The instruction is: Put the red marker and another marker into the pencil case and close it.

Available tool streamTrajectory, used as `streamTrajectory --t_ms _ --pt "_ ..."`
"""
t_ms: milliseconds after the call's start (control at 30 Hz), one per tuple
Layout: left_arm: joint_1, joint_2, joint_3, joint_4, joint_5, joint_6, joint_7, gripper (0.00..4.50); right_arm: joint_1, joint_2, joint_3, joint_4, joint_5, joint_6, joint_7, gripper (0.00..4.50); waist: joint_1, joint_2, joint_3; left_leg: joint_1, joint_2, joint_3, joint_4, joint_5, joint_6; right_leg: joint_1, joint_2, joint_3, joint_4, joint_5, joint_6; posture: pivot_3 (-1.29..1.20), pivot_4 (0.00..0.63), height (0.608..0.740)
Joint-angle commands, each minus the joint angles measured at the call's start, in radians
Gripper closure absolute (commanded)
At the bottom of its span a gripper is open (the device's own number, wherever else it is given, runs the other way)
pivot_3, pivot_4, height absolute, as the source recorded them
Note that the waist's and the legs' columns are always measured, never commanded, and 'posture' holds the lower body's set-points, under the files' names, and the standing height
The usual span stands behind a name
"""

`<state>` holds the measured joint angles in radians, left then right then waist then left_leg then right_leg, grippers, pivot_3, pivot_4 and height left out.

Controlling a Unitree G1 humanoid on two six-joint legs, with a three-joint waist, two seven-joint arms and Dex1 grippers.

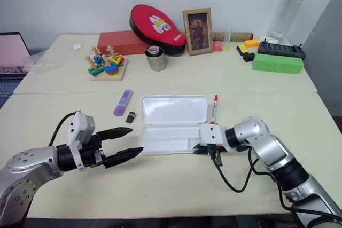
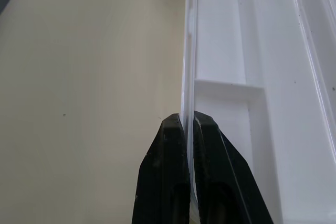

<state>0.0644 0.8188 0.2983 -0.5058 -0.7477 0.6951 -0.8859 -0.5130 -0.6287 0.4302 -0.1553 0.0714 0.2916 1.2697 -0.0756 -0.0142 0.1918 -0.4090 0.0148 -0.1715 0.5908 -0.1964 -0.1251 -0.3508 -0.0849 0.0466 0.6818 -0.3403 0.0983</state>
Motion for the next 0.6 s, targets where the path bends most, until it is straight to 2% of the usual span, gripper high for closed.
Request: streamTrajectory --t_ms 33,600 --pt "-0.018 0.002 0.012 -0.034 -0.020 -0.003 0.009 0.00 -0.007 0.003 0.005 -0.025 0.000 -0.011 -0.001 4.47 0.000 0.000 0.000 0.000 0.000 0.000 0.000 0.000 0.000 0.000 0.000 0.000 0.000 0.000 0.000 0.00 0.150 0.740" --pt "-0.040 0.001 -0.008 -0.032 -0.014 -0.003 0.018 0.00 0.007 0.031 0.054 -0.077 -0.054 0.123 -0.075 4.47 0.001 0.000 0.000 0.000 0.000 0.000 0.000 0.000 0.000 0.000 0.000 0.000 0.000 0.000 0.000 0.00 0.150 0.740"
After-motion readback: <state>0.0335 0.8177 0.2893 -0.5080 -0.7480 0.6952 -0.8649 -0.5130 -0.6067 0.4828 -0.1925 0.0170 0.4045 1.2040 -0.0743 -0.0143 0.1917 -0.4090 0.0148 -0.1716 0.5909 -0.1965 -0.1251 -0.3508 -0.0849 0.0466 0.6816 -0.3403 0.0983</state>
